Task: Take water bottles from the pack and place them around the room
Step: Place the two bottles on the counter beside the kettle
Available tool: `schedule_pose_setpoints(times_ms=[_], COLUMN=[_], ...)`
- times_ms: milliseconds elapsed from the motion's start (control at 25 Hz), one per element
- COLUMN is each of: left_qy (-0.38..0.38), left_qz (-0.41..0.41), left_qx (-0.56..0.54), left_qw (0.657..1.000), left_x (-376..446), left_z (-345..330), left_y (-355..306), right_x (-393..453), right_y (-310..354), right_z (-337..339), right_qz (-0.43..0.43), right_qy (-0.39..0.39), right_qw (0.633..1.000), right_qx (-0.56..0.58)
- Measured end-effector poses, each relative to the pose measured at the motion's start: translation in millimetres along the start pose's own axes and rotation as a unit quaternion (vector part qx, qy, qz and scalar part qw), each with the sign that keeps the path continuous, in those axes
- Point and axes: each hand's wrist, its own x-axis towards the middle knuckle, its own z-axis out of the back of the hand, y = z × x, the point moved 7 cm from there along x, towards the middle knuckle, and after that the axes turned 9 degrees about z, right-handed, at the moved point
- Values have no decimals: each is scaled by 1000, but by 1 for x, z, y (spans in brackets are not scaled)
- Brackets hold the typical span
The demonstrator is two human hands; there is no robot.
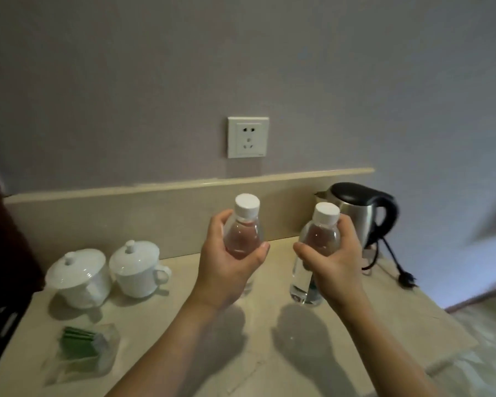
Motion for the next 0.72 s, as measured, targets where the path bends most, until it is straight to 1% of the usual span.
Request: schedule_pose_setpoints(times_ms=[80, 240, 360, 560, 640, 720], left_qy=[-25, -86, -125, -171, -160, -120], left_qz=[39, 50, 64, 73, 79, 106], left_qx=[9, 39, 43, 62, 79, 110], left_qw=[999, 994, 989, 981, 981, 981], left_x=[4, 4, 3, 2, -1, -9], left_z=[4, 3, 0, 0, 0, 0], left_y=[30, 63, 80, 98, 103, 115], right_x=[3, 1, -1, -5, -15, -34], right_y=[-25, -63, -87, -112, -127, -147], right_z=[-28, -64, -77, -76, -76, -77], right_qz=[0, -28, -52, -80, -108, -188], right_qy=[47, 88, 120, 161, 201, 237], right_qw=[999, 995, 990, 982, 971, 948], right_qx=[-7, 38, 59, 54, 65, 99])
